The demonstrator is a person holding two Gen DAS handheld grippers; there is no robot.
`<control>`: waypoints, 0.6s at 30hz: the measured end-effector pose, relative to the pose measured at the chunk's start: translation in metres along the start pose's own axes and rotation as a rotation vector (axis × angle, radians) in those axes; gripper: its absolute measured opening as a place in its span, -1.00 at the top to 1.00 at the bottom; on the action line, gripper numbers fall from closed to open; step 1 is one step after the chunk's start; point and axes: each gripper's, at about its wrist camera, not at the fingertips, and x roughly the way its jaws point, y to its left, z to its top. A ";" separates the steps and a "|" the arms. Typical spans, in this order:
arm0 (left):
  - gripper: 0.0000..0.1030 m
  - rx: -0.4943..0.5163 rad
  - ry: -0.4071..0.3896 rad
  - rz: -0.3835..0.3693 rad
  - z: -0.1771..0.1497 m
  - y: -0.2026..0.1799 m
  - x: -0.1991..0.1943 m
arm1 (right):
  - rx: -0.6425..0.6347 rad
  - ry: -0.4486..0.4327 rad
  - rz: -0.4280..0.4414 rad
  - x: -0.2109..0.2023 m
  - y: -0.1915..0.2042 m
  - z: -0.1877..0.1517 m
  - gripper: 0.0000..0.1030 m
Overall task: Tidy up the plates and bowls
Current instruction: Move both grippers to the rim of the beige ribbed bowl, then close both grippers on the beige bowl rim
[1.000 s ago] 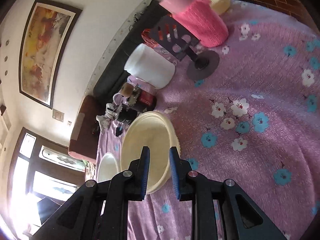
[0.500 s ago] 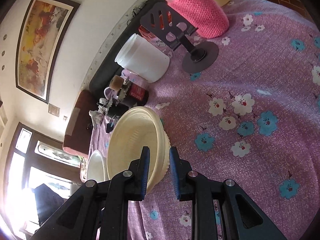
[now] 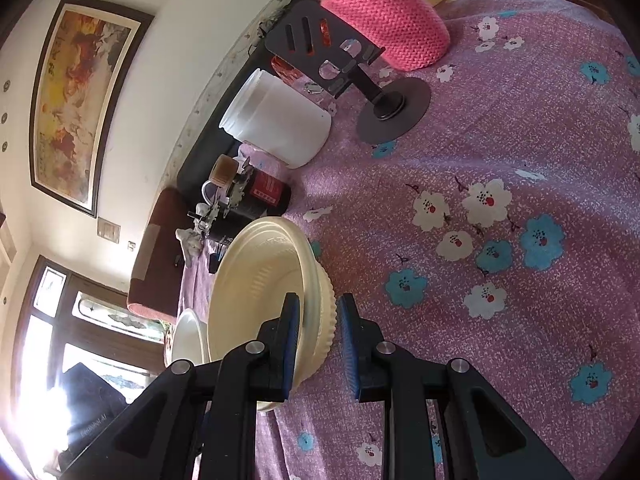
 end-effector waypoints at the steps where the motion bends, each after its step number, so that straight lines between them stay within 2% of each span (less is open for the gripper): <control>1: -0.08 -0.006 0.000 -0.006 0.002 0.000 0.001 | 0.003 -0.005 0.002 -0.001 -0.001 0.000 0.57; 12: -0.08 -0.030 0.012 -0.071 0.005 -0.004 0.008 | 0.012 -0.016 0.020 0.003 -0.003 -0.001 0.57; 18: -0.08 -0.050 -0.019 -0.105 0.008 -0.004 0.008 | 0.013 -0.020 0.025 0.004 -0.003 -0.001 0.57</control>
